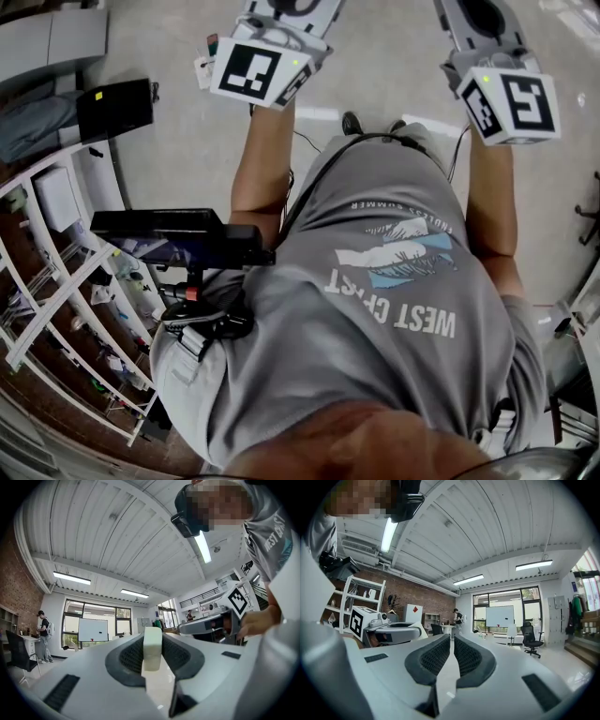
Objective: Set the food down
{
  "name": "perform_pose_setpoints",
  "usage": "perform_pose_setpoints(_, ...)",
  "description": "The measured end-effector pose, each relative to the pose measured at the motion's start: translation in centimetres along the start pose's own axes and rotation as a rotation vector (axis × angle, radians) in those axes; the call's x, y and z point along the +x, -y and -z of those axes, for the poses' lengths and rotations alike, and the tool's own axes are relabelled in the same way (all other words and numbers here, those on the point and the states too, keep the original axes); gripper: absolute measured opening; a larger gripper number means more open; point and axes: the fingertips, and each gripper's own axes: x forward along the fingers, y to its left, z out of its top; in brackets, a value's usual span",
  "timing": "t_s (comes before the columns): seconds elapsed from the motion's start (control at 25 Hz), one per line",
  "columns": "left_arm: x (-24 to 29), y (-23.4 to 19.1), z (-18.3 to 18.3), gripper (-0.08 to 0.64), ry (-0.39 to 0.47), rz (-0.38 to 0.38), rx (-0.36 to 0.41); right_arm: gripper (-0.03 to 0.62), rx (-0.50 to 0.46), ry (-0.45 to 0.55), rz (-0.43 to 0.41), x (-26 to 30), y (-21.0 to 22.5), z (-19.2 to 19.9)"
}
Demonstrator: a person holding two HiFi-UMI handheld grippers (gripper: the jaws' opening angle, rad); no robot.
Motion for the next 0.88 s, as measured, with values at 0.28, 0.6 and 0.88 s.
perform_pose_setpoints(0.28,3.4,-0.7,0.6,0.104,0.009,0.000,0.002,0.011,-0.017,-0.014,-0.023,1.5,3.0,0.2)
perform_pose_setpoints(0.6,7.4,-2.4,1.7,0.104,-0.005,-0.026,0.011,0.009,-0.025,-0.003,-0.058,4.6,7.0,0.3)
perform_pose_setpoints(0.88,10.1,-5.2,1.6,0.104,0.024,-0.070,0.001,0.009,-0.052,-0.036,-0.084,8.1,9.5,0.0)
